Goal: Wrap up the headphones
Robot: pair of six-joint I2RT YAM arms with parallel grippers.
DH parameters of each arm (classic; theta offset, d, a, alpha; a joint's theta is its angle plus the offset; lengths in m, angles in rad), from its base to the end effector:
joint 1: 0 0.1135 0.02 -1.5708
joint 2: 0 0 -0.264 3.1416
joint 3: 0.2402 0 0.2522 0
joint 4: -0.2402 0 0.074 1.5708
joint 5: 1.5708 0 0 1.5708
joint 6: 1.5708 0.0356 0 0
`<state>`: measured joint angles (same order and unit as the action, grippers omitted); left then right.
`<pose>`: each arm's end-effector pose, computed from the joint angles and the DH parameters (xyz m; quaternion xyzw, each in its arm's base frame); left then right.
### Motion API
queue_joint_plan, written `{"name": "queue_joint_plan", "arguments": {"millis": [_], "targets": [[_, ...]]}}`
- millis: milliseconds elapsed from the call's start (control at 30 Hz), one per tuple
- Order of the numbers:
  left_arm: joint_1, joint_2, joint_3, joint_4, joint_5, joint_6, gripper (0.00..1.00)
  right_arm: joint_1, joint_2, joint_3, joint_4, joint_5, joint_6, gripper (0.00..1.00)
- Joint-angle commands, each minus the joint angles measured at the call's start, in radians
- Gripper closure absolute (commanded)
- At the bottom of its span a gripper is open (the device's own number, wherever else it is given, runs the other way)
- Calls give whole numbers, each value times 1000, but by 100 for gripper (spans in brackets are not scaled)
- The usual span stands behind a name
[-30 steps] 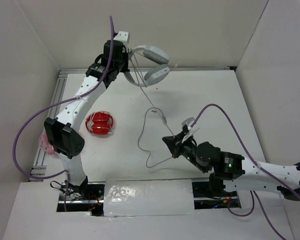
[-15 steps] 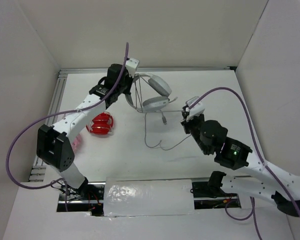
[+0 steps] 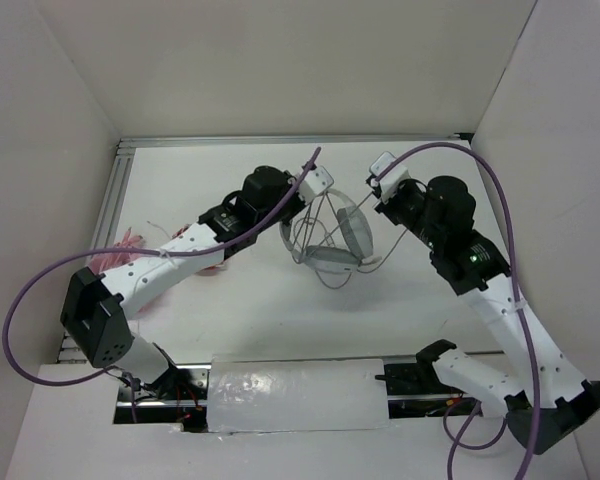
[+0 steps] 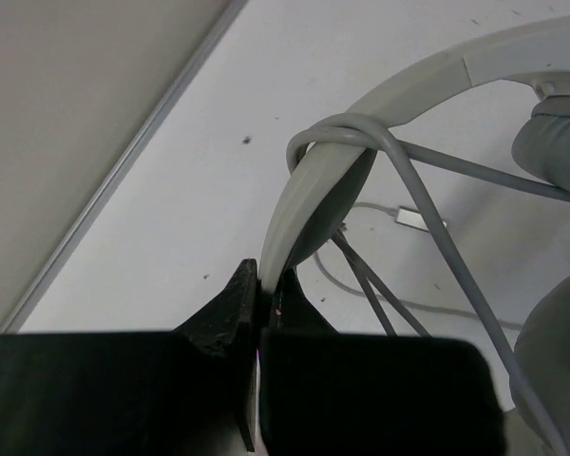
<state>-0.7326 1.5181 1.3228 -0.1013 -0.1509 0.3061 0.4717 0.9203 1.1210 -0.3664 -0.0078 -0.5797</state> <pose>0.2731 -0.2384 0.3565 0.3589 0.7181 -0.0663 0.5926 0.1747 0.0894 0.4131 -0.3852 0.6589 -0.0319 0.6454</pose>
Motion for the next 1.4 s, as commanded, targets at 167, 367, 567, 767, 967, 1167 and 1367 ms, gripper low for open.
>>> {"name": "queue_joint_plan", "arguments": {"millis": [167,367,567,767,967,1167,1367], "targets": [[-76,-151,-51,-38,307,129,100,-278,170,157,129,-544,4,100],[-105,-317,-40,-70,564,100,100,-337,342,192,82,-892,75,100],[-97,-406,105,-127,720,-44,100,-263,400,65,235,-992,170,98],[-103,-380,230,-157,624,-94,100,-162,330,59,250,-742,199,98],[-114,-346,193,-92,272,27,100,-124,192,20,359,-281,357,100],[-96,-216,139,41,-103,207,100,-113,152,212,125,-22,415,100],[-44,-113,150,133,-266,318,100,-91,172,324,-60,109,425,100]]}}
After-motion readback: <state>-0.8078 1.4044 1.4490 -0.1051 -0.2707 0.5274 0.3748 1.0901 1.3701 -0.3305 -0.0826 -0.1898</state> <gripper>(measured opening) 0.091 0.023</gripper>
